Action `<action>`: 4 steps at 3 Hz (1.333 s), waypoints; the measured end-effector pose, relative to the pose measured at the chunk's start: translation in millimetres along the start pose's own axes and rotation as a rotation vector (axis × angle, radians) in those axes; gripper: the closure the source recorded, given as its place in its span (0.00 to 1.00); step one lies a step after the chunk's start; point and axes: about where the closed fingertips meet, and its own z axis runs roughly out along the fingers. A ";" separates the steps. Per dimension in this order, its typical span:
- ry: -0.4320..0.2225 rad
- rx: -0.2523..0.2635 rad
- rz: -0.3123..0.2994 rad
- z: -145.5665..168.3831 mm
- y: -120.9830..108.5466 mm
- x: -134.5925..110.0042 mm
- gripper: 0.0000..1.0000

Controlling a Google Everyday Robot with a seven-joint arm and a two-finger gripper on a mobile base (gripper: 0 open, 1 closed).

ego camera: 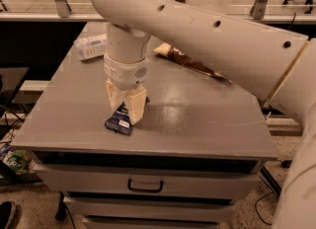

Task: Move rxbar blueberry near blue plastic bottle

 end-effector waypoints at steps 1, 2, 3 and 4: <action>0.000 0.000 0.000 -0.5 -0.1 -0.1 0.99; -0.009 0.025 0.053 -9.8 -10.5 2.6 1.00; -0.006 0.052 0.083 -17.5 -32.7 3.2 1.00; -0.012 0.082 0.109 -21.7 -68.8 0.8 1.00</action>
Offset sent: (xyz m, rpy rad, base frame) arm 0.0206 0.0071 0.0256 0.0313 0.0104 -0.1366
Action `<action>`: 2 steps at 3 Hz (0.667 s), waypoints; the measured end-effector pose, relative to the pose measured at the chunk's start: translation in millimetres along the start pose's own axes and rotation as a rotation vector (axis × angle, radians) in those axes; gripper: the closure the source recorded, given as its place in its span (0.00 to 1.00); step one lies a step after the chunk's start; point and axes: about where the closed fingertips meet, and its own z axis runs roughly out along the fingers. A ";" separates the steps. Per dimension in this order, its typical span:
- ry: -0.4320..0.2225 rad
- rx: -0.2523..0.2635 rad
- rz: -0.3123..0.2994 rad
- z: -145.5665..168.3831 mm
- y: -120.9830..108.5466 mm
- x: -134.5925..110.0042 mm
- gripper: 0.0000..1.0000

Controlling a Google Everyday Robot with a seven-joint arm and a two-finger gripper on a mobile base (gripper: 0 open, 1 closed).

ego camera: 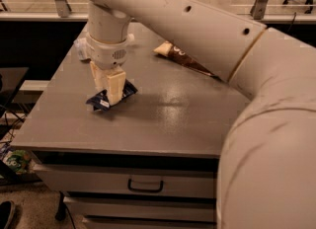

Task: Move rxbar blueberry near blue plastic bottle

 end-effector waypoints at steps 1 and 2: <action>-0.025 0.022 0.028 2.7 -36.8 -5.2 1.00; -0.032 0.057 0.063 2.9 -75.6 1.0 1.00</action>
Offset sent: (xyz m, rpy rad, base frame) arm 0.0982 0.0709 0.0141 0.0724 -0.0177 -0.1254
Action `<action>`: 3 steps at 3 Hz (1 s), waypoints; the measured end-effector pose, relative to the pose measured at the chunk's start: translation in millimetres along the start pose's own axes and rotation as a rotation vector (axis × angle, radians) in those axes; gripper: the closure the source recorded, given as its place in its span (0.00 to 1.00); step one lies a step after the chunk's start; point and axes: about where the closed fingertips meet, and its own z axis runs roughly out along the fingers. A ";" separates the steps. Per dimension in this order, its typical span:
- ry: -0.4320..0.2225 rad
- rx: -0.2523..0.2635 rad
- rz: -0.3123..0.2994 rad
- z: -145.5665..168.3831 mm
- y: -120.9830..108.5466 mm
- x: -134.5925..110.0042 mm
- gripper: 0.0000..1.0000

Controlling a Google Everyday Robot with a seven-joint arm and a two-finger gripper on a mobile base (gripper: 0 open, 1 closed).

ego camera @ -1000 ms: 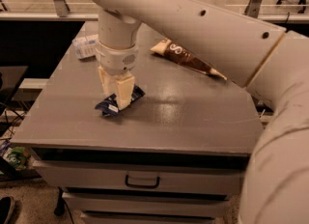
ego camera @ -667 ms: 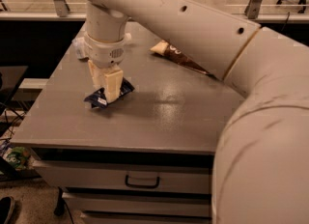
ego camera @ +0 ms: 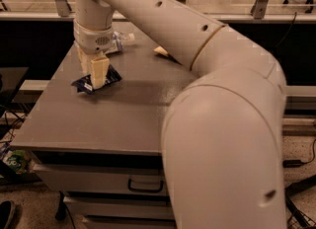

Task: Move rxbar blueberry near blue plastic bottle

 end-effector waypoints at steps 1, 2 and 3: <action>0.028 0.072 0.041 -2.6 -37.6 16.6 1.00; 0.076 0.114 0.035 -6.2 -51.0 27.1 1.00; 0.128 0.155 0.031 -11.6 -56.6 39.8 0.85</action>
Offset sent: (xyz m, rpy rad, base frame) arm 0.0735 0.0025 0.0179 -0.0096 -0.1915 -0.0849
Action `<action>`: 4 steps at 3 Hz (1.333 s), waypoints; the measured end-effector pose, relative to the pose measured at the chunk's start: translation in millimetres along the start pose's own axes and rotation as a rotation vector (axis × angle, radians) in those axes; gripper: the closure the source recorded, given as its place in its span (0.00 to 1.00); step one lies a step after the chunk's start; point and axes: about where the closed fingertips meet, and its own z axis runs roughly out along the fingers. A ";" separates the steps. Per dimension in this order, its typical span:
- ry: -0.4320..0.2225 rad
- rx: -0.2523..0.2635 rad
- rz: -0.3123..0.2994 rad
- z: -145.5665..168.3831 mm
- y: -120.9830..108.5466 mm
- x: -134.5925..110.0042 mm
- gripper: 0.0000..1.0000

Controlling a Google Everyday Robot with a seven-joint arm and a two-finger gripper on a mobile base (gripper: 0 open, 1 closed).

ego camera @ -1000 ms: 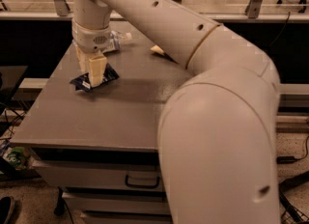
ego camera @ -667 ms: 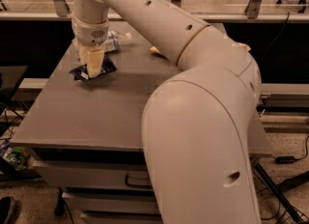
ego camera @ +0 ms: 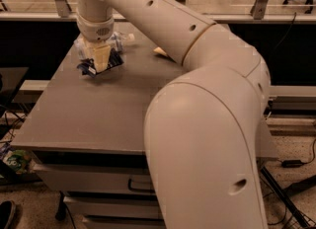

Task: Move rxbar blueberry near blue plastic bottle

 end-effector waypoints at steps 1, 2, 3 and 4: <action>0.042 0.060 0.003 -7.2 -14.9 6.7 0.54; 0.039 0.055 0.002 -2.2 -14.5 5.9 0.23; 0.038 0.052 0.001 1.4 -14.9 5.5 0.00; 0.038 0.052 0.001 1.5 -14.9 5.5 0.00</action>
Offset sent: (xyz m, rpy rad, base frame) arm 0.0125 0.0006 0.0091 0.0028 -0.0619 -0.0192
